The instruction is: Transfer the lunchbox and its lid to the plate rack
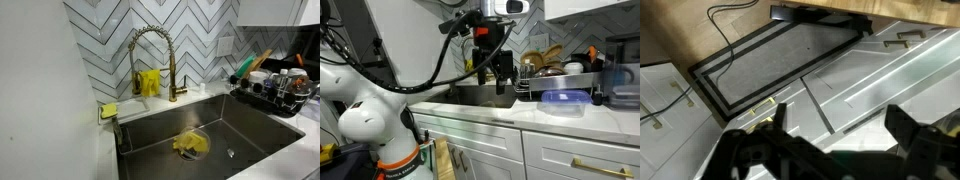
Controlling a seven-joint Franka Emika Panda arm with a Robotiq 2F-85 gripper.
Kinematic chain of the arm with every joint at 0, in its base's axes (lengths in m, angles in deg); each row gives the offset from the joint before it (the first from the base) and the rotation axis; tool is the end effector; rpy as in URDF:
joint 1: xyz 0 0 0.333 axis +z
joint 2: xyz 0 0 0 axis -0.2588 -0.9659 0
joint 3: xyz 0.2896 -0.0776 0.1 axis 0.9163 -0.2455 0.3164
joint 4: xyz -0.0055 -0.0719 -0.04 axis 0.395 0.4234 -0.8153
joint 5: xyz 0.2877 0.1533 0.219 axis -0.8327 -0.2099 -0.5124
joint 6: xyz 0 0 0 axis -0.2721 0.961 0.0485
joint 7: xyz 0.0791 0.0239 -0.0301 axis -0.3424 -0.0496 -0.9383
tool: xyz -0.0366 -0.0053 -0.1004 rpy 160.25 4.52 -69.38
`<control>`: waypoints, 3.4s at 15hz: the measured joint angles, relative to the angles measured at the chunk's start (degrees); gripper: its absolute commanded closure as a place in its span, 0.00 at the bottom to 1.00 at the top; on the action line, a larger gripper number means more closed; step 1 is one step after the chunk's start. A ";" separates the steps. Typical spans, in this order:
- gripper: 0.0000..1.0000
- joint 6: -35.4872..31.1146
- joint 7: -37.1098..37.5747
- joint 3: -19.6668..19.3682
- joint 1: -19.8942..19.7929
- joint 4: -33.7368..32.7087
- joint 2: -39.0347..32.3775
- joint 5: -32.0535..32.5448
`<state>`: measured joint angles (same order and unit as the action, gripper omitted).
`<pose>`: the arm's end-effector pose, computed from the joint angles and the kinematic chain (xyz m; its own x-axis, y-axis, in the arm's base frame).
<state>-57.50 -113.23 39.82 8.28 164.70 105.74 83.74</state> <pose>0.3188 -0.1895 0.5170 0.9883 0.1321 -0.0759 0.1257 -0.9885 -0.0844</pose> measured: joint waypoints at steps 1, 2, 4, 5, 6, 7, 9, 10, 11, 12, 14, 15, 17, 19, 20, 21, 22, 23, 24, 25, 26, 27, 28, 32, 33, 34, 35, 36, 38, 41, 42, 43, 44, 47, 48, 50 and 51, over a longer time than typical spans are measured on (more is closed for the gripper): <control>0.00 0.00 0.00 0.00 0.00 0.00 0.00 0.00; 0.00 0.00 0.00 0.00 0.00 0.00 0.00 0.00; 0.00 0.00 0.00 0.00 0.00 0.00 0.00 0.00; 0.00 0.00 0.00 0.00 0.00 0.00 0.00 0.00; 0.00 0.00 0.00 0.00 0.00 0.00 0.00 0.00; 0.00 0.00 0.00 0.00 0.00 0.00 0.00 0.00; 0.00 -0.48 0.25 0.03 -0.03 -0.10 -0.12 -0.11; 0.00 -1.51 0.55 -0.02 -0.10 -0.43 -0.49 -0.25; 0.00 -3.03 0.87 -0.17 -0.18 -0.98 -1.14 -0.55; 0.00 -4.79 0.98 -0.42 -0.20 -1.91 -2.15 -1.10; 0.00 -8.59 0.99 -0.73 -0.20 -4.06 -4.75 -2.83; 0.00 -10.33 0.99 -0.75 -0.19 -5.19 -6.31 -3.98; 0.00 -13.18 0.79 -0.78 0.04 -7.41 -9.66 -6.89; 0.00 -14.35 0.44 -0.80 0.22 -9.02 -12.40 -8.40; 0.00 -14.38 0.39 -0.80 0.26 -9.52 -13.20 -8.57; 0.00 -14.39 0.35 -0.82 0.26 -9.75 -13.57 -8.64; 0.00 -14.39 0.32 -0.85 0.26 -9.79 -13.62 -8.65; 0.00 -14.39 0.31 -0.88 0.26 -9.83 -13.60 -8.65; 0.00 -14.39 0.30 -0.91 0.26 -9.88 -13.58 -8.66; 0.00 -14.39 0.30 -0.81 0.18 -9.91 -13.59 -8.66; 0.00 -14.75 0.51 -0.75 0.02 -9.99 -13.71 -8.75; 0.00 -15.30 0.57 -0.81 -0.13 -10.28 -14.08 -9.40; 0.00 -15.72 0.35 -0.99 -0.24 -10.81 -14.80 -10.60; 0.00 -16.48 -3.20 -2.36 -0.25 -13.83 -20.67 -17.92; 0.00 -16.48 -3.98 -2.60 -0.32 -14.79 -22.85 -19.87; 0.00 -16.48 -4.29 -2.65 -0.53 -15.88 -25.10 -21.63; 0.00 -16.48 -4.40 -2.64 -0.80 -17.19 -27.49 -23.39; 0.00 -16.48 -4.58 -2.60 -1.06 -18.62 -29.79 -25.16; 0.00 -16.44 -5.75 -2.12 -1.95 -21.70 -34.17 -28.81; 0.00 -15.55 -8.83 -0.71 -4.26 -26.40 -39.95 -34.19; 0.00 -15.42 -9.35 -0.27 -5.02 -27.63 -41.41 -35.21; 0.00 -15.37 -9.70 -0.07 -5.47 -28.49 -42.47 -35.68; 0.00 -15.26 -9.92 0.01 -5.69 -29.03 -43.08 -35.90; 0.00 -15.10 -9.95 0.51 -6.10 -29.40 -43.29 -35.96; 0.00 -14.89 -9.95 1.23 -6.75 -29.55 -43.44 -36.11; 0.00 -13.77 -9.95 2.52 -8.11 -30.48 -44.69 -37.21; 0.00 -13.26 -9.95 3.08 -8.73 -31.12 -45.67 -37.94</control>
<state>-70.76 -123.18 42.90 -0.45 133.58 60.08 45.81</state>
